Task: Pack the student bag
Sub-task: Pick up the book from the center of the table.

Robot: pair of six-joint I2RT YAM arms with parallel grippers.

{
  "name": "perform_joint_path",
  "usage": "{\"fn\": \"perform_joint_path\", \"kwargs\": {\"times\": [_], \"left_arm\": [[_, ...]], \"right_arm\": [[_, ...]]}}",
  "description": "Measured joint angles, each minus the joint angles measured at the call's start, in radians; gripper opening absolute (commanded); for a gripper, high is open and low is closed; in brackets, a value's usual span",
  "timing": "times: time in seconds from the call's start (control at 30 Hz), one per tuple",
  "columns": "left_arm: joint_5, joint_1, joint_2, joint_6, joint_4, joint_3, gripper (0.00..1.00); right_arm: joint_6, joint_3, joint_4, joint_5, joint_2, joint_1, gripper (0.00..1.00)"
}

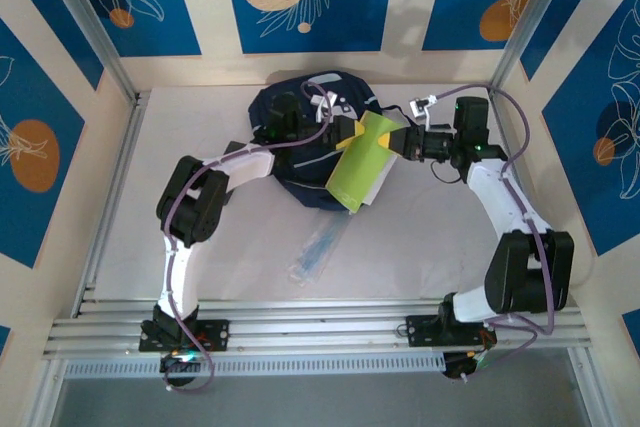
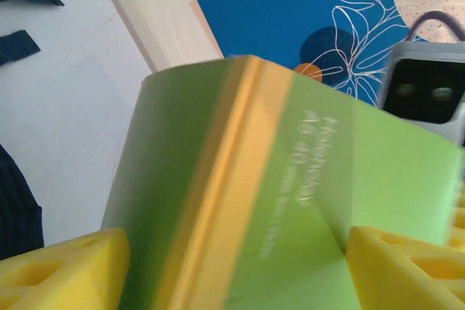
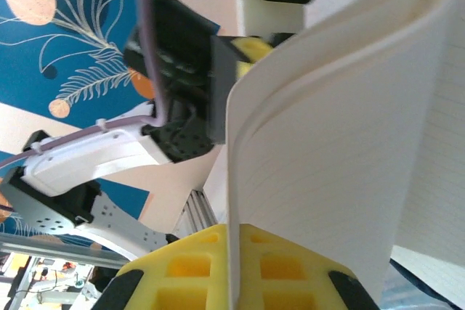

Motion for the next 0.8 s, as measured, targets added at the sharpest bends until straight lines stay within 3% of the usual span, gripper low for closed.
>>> {"fn": "perform_joint_path", "kwargs": {"times": [0.17, 0.4, 0.5, 0.63, 0.67, 0.7, 0.8], "left_arm": [[-0.011, 0.012, 0.019, 0.006, -0.013, -0.028, 0.54], [-0.041, 0.017, 0.023, 0.067, -0.111, -0.038, 0.25], [-0.061, 0.018, 0.022, 0.111, -0.159, -0.037, 0.25], [-0.088, 0.016, 0.013, 0.183, -0.256, -0.034, 0.42], [-0.092, 0.015, 0.011, 0.201, -0.284, -0.030, 0.42], [-0.096, 0.013, 0.006, 0.219, -0.307, -0.026, 0.38], [-0.105, 0.004, -0.009, 0.266, -0.367, -0.017, 0.07]], "right_arm": [[-0.020, -0.044, 0.035, -0.021, 0.116, -0.040, 0.00], [-0.063, -0.041, -0.011, 0.059, 0.221, -0.056, 0.00], [-0.070, -0.035, -0.035, 0.094, 0.248, -0.051, 0.02], [-0.093, -0.007, -0.098, 0.164, 0.256, -0.031, 0.15], [-0.099, 0.004, -0.108, 0.183, 0.256, -0.026, 0.20], [-0.105, 0.012, -0.114, 0.200, 0.256, -0.023, 0.25], [-0.110, 0.024, -0.116, 0.235, 0.256, -0.012, 0.47]]}}
